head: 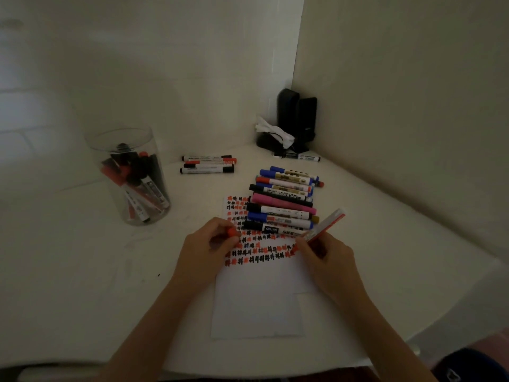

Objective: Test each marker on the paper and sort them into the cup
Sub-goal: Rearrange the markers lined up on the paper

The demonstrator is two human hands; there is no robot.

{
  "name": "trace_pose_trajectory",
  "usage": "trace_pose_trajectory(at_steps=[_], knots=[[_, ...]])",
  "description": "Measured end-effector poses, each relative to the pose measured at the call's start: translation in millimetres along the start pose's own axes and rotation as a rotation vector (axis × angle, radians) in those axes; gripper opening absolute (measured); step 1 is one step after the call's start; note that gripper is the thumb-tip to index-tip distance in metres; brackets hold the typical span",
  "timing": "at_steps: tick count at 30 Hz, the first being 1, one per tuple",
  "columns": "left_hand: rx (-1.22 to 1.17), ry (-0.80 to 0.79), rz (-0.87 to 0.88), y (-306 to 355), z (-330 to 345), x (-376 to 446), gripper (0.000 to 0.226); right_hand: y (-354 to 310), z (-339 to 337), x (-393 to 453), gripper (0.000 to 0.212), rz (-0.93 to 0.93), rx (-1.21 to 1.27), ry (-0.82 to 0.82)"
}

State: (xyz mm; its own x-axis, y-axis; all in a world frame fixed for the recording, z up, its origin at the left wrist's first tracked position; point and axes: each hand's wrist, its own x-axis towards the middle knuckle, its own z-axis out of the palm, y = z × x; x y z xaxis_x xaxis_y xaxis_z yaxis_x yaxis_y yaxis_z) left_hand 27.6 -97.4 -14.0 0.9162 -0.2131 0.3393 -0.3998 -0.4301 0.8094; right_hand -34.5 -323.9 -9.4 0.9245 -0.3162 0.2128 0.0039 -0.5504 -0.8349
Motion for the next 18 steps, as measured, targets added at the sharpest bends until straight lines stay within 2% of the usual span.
trace_pose_trajectory(at_steps=[11,18], knots=[[-0.064,0.021,-0.022,0.5,-1.6,1.0,0.012,-2.0,3.7,0.6,0.008,0.033,0.000,0.022],[-0.176,0.094,-0.075,-2.5,-7.3,3.0,0.012,-8.3,-6.0,0.6,0.010,0.078,0.192,0.126]])
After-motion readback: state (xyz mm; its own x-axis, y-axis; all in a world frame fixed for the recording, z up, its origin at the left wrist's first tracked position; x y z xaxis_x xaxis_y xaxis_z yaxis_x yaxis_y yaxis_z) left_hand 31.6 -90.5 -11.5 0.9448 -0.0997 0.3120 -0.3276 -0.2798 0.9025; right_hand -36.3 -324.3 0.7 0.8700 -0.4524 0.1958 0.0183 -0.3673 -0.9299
